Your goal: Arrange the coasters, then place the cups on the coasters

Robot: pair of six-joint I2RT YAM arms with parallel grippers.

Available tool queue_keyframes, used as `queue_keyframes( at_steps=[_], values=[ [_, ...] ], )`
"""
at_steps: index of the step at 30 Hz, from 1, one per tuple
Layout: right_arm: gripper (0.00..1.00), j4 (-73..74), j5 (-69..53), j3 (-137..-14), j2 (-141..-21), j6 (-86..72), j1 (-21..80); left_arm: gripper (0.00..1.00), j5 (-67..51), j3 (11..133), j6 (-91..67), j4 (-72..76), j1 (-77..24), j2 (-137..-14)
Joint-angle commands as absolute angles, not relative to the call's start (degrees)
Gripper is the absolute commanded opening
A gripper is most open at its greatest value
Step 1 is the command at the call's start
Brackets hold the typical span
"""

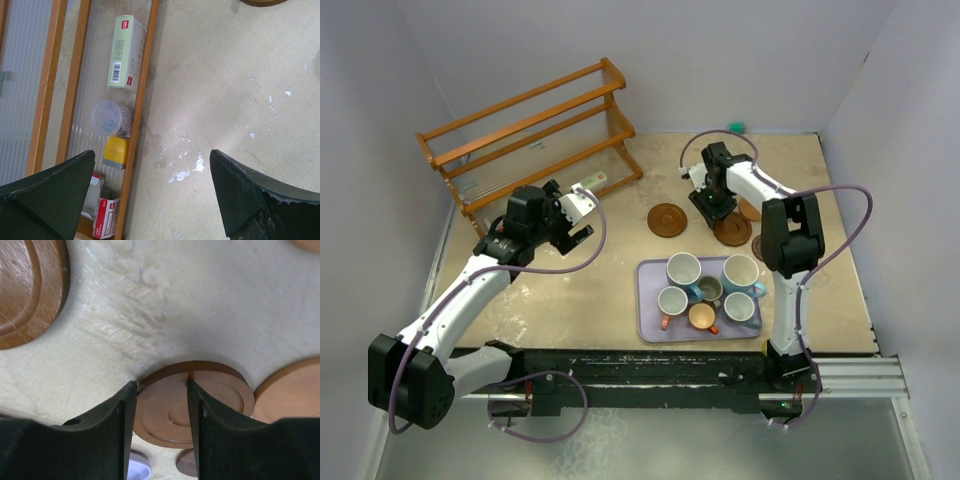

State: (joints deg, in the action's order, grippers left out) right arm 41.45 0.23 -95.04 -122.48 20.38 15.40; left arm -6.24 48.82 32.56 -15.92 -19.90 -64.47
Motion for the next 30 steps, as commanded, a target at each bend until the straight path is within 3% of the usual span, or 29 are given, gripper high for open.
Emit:
queue_keyframes(
  at_steps=[1,13,30],
  values=[
    [0.45,42.0,-4.1,-100.3,-125.8,22.2,16.1,0.93,-7.0,48.6,33.5,-14.5,-19.6,-62.8],
    [0.4,41.8,-6.3,-110.2,-131.8,22.7,17.4,0.93,-6.2,47.9,33.5,-14.1,-19.6,-62.1],
    [0.38,46.3,-8.3,-136.0,-145.8,17.8,22.3,0.93,-5.6,47.7,33.9,-14.0,-19.5,-62.0]
  ],
)
